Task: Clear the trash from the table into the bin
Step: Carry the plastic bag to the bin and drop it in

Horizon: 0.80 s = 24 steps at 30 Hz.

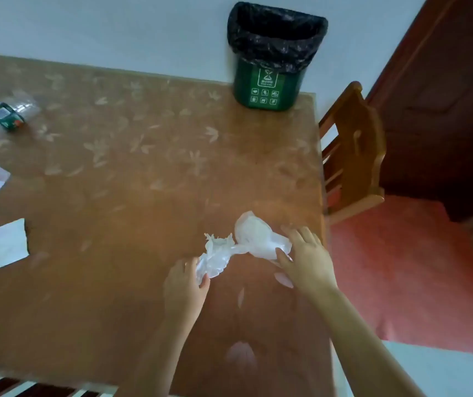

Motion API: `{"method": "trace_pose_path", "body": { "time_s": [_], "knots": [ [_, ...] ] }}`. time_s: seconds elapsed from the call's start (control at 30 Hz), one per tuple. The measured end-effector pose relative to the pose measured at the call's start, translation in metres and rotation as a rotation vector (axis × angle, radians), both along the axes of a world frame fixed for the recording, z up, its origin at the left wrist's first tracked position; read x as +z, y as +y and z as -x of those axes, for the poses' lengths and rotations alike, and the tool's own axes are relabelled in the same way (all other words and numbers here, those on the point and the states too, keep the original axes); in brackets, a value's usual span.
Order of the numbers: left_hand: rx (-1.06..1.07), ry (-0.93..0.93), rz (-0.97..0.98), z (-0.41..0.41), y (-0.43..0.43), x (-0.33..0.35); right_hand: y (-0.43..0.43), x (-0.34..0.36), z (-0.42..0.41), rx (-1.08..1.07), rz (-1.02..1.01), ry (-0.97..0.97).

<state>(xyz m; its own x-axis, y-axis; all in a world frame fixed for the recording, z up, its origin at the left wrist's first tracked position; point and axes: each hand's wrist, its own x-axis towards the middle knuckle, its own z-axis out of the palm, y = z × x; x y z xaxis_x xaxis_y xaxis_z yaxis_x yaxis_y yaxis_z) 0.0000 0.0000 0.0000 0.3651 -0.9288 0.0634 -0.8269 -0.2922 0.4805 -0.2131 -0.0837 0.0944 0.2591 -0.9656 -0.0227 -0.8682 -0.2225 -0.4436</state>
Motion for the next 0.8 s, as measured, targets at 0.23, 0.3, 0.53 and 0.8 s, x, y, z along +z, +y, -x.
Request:
{"method": "trace_pose_path", "body": {
  "time_s": [0.23,0.3,0.53,0.8],
  "knots": [
    [0.101,0.104,-0.026,0.002,-0.003,-0.014,-0.017,-0.014,-0.003,-0.064,-0.228,-0.057],
    [0.114,0.151,-0.020,0.005,-0.004,-0.013,-0.018,-0.017,-0.002,-0.056,-0.240,-0.098],
    [0.091,0.197,0.020,0.010,0.003,-0.010,-0.013,-0.012,-0.004,-0.069,-0.178,-0.190],
    [0.112,0.298,0.095,0.015,-0.001,0.029,0.014,0.002,0.019,-0.233,-0.064,-0.349]
  ]
}}
